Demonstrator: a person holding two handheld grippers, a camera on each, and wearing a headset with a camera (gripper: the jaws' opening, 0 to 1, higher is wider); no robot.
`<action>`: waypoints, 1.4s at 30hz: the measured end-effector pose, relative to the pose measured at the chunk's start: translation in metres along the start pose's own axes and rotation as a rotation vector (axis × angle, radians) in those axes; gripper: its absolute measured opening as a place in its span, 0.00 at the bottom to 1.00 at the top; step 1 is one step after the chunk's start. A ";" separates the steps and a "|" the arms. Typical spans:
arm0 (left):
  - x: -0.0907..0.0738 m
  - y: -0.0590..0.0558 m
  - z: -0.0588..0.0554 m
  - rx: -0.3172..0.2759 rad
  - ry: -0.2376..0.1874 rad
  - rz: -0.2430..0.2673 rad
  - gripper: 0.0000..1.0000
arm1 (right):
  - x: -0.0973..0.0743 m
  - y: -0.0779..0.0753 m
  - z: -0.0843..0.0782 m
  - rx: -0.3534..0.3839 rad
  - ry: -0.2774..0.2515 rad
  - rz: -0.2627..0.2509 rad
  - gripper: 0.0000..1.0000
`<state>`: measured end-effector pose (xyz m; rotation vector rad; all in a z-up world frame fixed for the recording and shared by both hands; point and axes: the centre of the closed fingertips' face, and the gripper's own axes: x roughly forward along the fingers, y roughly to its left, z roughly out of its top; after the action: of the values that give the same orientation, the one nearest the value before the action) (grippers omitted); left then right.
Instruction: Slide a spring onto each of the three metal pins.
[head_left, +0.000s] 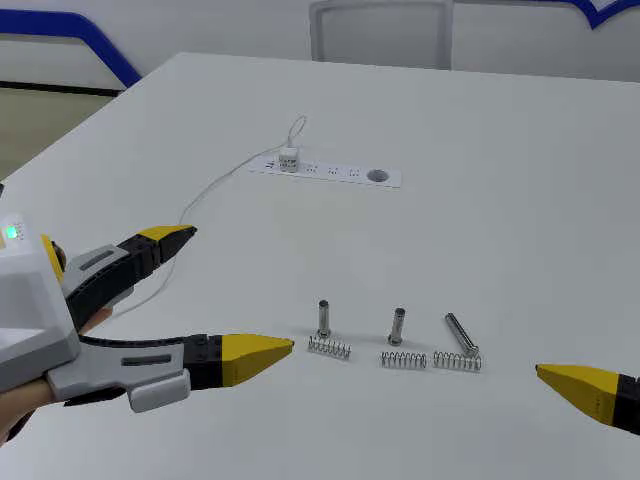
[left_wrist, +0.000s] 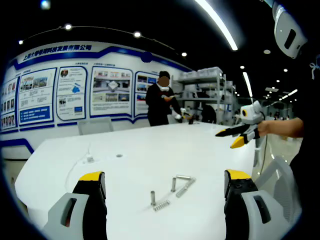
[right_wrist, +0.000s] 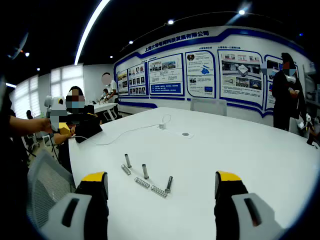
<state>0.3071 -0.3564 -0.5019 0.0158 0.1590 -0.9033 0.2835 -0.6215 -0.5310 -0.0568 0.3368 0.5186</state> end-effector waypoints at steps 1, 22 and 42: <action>0.000 0.000 0.000 0.001 0.000 0.000 1.00 | 0.000 0.000 0.000 0.003 -0.001 0.000 0.89; 0.002 0.001 0.004 0.008 0.004 -0.007 1.00 | -0.002 0.002 0.001 0.011 -0.008 0.016 0.88; 0.006 0.009 -0.006 -0.016 0.010 0.004 1.00 | 0.007 0.015 -0.005 -0.016 0.027 0.037 0.87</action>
<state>0.3165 -0.3551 -0.5087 0.0057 0.1757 -0.8984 0.2805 -0.6062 -0.5372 -0.0726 0.3605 0.5579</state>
